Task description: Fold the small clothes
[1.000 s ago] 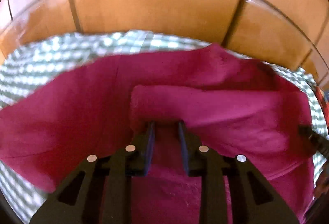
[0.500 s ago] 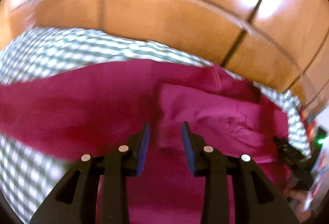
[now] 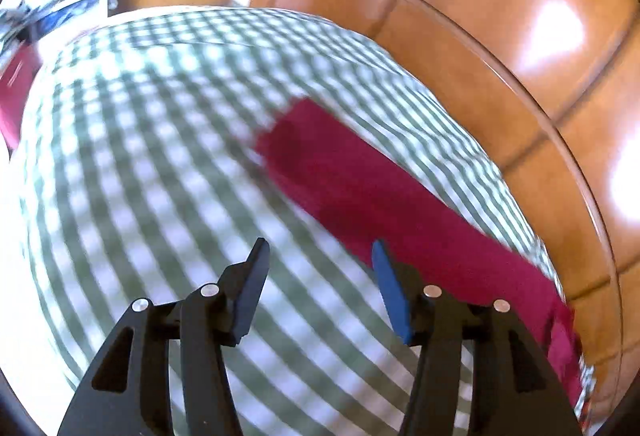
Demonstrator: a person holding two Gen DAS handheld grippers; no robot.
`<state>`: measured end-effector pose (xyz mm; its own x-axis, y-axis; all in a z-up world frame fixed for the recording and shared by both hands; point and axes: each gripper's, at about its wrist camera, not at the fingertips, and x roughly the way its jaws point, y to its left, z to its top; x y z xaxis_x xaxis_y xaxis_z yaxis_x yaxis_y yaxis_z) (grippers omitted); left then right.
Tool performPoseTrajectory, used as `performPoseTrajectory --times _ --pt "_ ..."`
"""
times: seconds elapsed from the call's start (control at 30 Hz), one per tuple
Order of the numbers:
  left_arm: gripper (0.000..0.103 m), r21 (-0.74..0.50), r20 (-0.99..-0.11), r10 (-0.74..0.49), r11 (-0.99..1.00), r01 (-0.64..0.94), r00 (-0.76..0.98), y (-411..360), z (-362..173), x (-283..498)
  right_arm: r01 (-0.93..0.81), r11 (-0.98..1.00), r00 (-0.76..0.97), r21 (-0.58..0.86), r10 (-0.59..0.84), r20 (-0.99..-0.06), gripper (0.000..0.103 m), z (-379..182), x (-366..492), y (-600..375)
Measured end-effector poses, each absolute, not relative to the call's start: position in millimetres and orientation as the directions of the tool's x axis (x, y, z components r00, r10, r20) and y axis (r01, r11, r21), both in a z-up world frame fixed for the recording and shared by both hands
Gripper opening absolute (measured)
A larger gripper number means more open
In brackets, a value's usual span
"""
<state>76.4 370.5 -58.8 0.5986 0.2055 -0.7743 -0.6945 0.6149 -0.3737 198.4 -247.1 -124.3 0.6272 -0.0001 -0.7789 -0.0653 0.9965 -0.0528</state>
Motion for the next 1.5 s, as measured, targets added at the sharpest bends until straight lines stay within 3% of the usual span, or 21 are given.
performPoseTrajectory --times 0.27,0.5,0.63,0.8,0.93,1.2,1.37,1.5 --pt "0.045 -0.397 -0.792 0.198 0.552 -0.734 0.578 416.0 -69.0 82.4 -0.139 0.968 0.621 -0.207 -0.078 -0.78 0.092 -153.9 155.7 -221.2" --pt "0.037 -0.34 -0.832 0.217 0.528 -0.778 0.511 426.9 -89.0 110.6 -0.119 0.979 0.614 -0.168 -0.06 -0.787 0.099 -167.0 161.8 -233.9" --pt "0.007 -0.335 -0.838 0.209 0.532 -0.778 0.504 434.8 -91.6 130.8 -0.117 0.979 0.622 -0.166 -0.058 -0.781 0.099 -166.6 160.5 -233.3" --pt "0.006 -0.37 -0.784 0.201 0.609 -0.702 0.587 411.7 -57.5 147.1 -0.117 0.979 0.624 -0.166 -0.057 -0.779 0.099 -166.7 159.8 -231.7" --pt "0.006 -0.448 -0.681 0.114 0.717 -0.535 0.724 360.9 -8.2 161.4 -0.116 0.98 0.624 -0.164 -0.057 -0.779 0.099 -167.1 159.4 -231.8" --pt "0.006 -0.417 -0.538 -0.142 0.902 -0.116 0.831 181.4 53.5 183.9 -0.117 0.981 0.626 -0.154 -0.048 -0.779 0.099 -166.7 159.4 -232.8" --pt "0.006 -0.401 -0.586 -0.314 0.913 0.07 0.747 69.2 25.7 201.6 -0.117 0.983 0.627 -0.142 -0.038 -0.778 0.099 -166.5 158.9 -234.0" --pt "0.012 -0.335 -0.682 -0.349 0.93 0.15 0.643 4.9 -18.3 209.4 -0.117 0.984 0.626 -0.131 -0.03 -0.779 0.099 -166.1 159.0 -234.1"
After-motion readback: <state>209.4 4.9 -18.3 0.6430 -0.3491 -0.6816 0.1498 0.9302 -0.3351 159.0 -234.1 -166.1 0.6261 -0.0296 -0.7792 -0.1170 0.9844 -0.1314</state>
